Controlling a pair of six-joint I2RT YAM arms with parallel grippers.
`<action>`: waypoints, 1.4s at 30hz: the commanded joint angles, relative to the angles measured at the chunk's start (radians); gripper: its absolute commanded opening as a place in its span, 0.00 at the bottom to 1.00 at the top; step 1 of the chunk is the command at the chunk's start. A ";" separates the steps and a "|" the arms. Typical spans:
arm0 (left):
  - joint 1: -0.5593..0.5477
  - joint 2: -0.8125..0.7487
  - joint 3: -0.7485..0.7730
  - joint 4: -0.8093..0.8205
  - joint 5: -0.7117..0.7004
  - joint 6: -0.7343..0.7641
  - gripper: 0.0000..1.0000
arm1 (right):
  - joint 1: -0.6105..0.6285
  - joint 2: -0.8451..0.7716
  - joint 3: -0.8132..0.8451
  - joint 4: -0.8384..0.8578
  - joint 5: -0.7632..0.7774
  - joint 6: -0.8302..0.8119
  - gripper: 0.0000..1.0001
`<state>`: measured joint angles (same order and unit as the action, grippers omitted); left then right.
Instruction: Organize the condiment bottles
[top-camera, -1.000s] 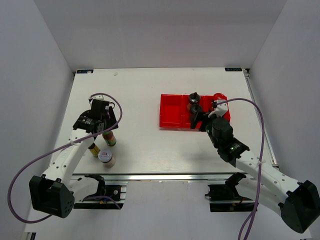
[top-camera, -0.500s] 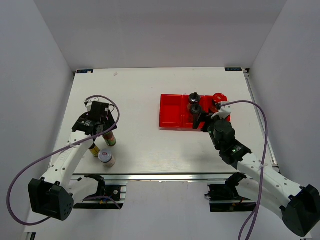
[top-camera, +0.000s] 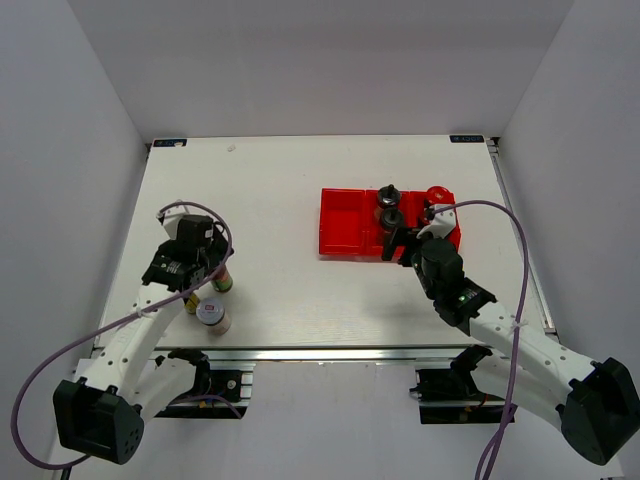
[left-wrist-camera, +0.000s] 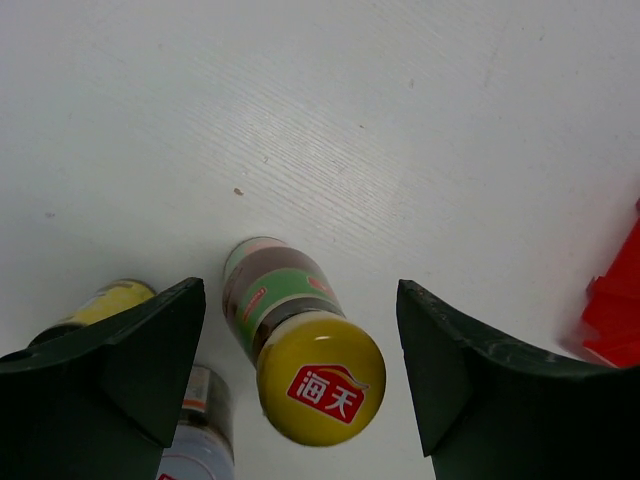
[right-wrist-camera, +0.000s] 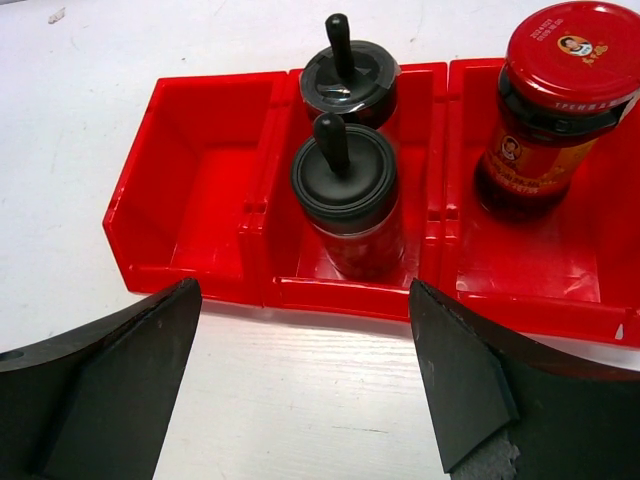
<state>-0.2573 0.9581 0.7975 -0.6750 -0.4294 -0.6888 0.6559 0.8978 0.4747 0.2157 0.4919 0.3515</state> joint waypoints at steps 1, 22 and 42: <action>0.000 -0.044 -0.055 0.149 0.026 0.008 0.87 | 0.001 0.004 0.015 0.051 -0.022 0.010 0.89; -0.169 -0.018 -0.127 0.132 -0.238 -0.017 0.74 | -0.001 -0.027 -0.008 0.047 -0.026 0.043 0.89; -0.191 -0.048 -0.204 0.322 -0.252 0.115 0.45 | 0.001 -0.023 -0.013 0.047 -0.003 0.040 0.89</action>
<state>-0.4427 0.9421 0.6086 -0.4053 -0.6899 -0.5964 0.6559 0.8890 0.4744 0.2192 0.4706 0.3855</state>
